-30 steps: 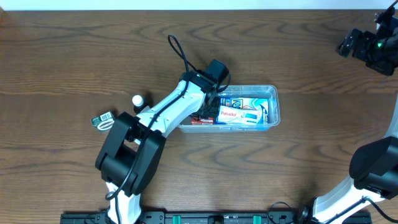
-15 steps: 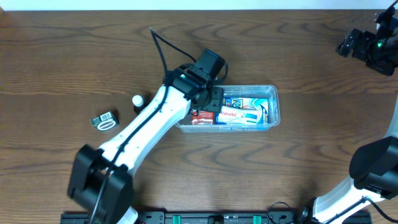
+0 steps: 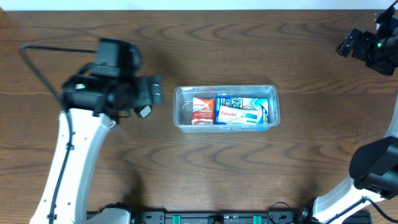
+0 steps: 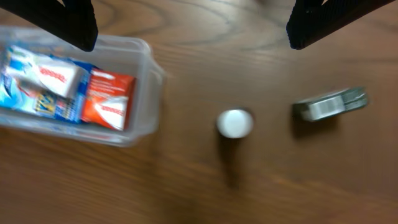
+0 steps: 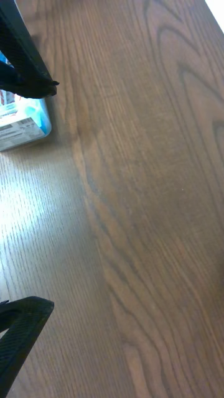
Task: Pack container
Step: 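Lift the left gripper out and move it left toward the green box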
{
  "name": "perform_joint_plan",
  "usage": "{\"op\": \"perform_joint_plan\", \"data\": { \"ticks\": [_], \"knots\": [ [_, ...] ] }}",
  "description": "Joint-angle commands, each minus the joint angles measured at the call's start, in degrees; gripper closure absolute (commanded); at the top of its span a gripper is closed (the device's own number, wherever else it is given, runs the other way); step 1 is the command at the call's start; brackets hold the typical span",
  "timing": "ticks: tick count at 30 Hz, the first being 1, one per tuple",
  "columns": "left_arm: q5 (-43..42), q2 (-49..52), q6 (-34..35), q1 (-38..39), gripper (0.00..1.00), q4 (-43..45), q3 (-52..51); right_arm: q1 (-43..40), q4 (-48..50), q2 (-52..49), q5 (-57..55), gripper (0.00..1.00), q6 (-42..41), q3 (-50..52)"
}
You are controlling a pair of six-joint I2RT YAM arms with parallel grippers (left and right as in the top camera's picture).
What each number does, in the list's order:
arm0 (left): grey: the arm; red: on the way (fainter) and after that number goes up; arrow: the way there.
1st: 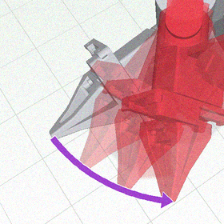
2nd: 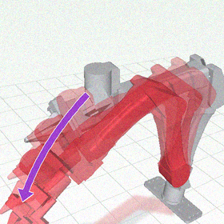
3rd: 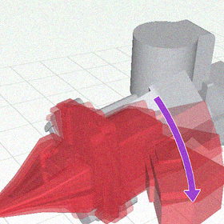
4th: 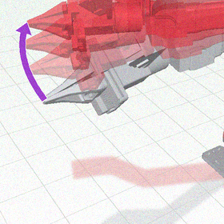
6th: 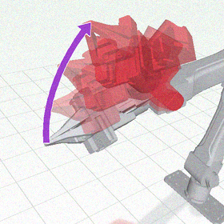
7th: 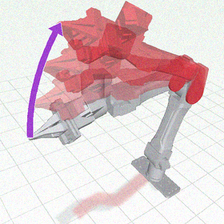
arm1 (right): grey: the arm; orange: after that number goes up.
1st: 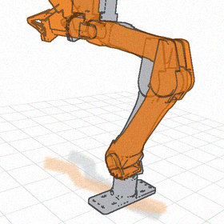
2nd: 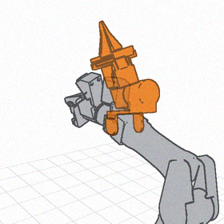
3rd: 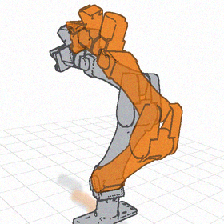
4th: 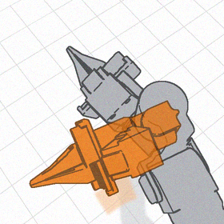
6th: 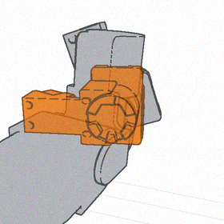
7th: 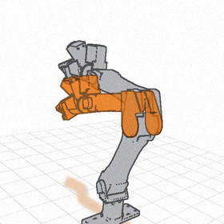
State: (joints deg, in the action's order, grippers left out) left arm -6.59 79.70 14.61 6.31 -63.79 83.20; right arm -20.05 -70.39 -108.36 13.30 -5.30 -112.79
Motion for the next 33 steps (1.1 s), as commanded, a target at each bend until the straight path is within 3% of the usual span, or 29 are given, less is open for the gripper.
{"op": "perform_joint_plan", "data": {
  "ticks": [1,13,25,33],
  "knots": [
    [0.2,1.1,-2.1,-3.7,0.02,-1.6,0.3,-0.3,0.2,1.4,0.2,0.01,-0.4,-0.8],
    [7.6,8.3,-3.6,-10.7,0.02,-9.3,-1.7,-0.3,0.1,1.4,0.2,0.01,-0.4,-0.8],
    [7.7,9.5,-3.7,-18.0,0.02,-4.6,-7.4,-0.3,0.1,1.4,0.2,0.01,-0.4,-0.8],
    [7.5,14.0,-3.6,-18.4,0.02,-3.8,-8.3,-0.3,0.1,1.4,0.2,0.01,-0.4,-0.8]
  ]
}}
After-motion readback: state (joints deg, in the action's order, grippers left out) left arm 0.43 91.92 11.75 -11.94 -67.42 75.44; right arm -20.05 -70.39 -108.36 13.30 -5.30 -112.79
